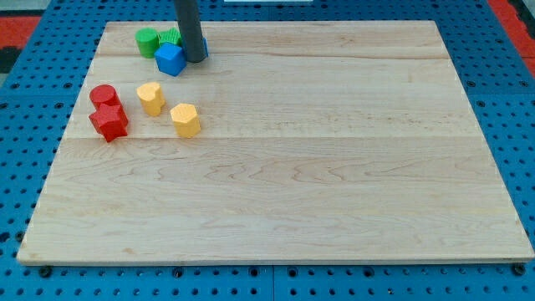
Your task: Point your arm at top center
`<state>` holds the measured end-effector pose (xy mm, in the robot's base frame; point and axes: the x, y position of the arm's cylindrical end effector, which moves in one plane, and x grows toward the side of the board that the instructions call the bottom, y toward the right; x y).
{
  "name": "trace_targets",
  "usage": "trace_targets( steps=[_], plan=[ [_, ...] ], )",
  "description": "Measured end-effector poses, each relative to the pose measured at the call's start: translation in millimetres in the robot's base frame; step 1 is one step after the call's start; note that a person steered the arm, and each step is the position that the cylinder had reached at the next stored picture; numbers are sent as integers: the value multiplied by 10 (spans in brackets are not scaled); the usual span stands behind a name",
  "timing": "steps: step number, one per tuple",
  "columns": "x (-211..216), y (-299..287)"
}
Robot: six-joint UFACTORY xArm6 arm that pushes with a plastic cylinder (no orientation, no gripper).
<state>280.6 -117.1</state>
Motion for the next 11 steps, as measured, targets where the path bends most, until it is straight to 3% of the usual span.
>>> trace_targets(
  steps=[3, 6, 7, 8, 9, 11],
  plan=[
    [41, 0],
    [271, 385],
    [189, 986],
    [-345, 1206],
    [-855, 1040],
    [-874, 664]
  ],
)
